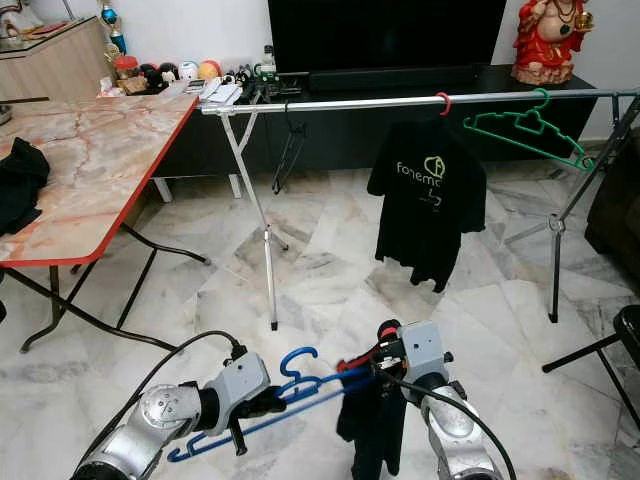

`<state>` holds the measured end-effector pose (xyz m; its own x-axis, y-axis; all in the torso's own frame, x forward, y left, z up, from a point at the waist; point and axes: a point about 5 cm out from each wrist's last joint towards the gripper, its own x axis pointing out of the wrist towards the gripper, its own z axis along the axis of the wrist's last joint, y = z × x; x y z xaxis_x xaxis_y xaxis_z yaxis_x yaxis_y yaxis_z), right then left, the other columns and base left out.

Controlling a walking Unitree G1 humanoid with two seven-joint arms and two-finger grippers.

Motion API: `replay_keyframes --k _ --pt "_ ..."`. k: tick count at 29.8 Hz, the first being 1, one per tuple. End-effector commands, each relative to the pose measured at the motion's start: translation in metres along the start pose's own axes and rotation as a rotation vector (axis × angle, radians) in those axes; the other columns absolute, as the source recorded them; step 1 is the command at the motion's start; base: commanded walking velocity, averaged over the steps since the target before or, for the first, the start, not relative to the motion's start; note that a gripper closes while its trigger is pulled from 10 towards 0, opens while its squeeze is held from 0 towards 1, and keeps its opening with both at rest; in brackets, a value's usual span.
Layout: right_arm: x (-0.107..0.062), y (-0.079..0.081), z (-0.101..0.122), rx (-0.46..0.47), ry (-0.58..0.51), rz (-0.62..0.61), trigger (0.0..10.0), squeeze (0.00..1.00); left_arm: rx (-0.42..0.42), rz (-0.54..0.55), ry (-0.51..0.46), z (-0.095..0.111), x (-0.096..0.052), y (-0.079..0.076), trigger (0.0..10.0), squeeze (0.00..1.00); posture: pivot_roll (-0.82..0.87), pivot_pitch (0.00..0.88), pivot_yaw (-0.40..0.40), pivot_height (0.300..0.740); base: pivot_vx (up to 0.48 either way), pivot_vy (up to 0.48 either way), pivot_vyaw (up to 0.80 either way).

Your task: Hang hanger

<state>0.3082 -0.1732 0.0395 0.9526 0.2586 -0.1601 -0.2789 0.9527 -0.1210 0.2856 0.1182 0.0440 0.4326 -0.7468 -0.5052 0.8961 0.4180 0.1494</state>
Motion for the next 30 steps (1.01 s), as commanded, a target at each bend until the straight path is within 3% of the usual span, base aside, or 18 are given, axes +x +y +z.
replay_keyframes --k 1,7,13,18,30 --pt "0.001 0.003 0.0 0.0 0.005 0.007 10.0 0.0 -0.002 -0.028 0.019 -0.004 -0.002 -0.003 10.0 0.0 0.04 0.035 0.029 0.74 0.0 0.0 0.0" --pt "0.001 0.003 -0.001 0.001 0.009 0.008 10.0 0.0 -0.015 0.089 -0.034 0.006 0.0 0.007 10.0 0.0 0.04 0.021 0.028 0.74 0.0 0.0 0.0" --pt "0.001 0.004 -0.002 0.0 0.014 0.01 10.0 0.0 -0.002 0.139 -0.054 0.014 0.003 0.011 10.0 0.0 0.03 0.013 0.029 0.74 0.0 0.0 0.0" --pt "0.001 0.003 -0.003 0.0 0.018 0.01 10.0 0.0 -0.036 0.124 -0.099 0.019 0.005 0.008 10.0 0.0 0.03 0.01 0.027 0.74 0.0 0.0 0.0" --pt "0.005 0.006 0.005 0.029 -0.004 0.059 10.0 0.0 -0.001 0.128 -0.06 0.019 0.012 0.006 10.0 0.0 0.03 0.035 0.024 0.74 0.0 0.0 0.0"
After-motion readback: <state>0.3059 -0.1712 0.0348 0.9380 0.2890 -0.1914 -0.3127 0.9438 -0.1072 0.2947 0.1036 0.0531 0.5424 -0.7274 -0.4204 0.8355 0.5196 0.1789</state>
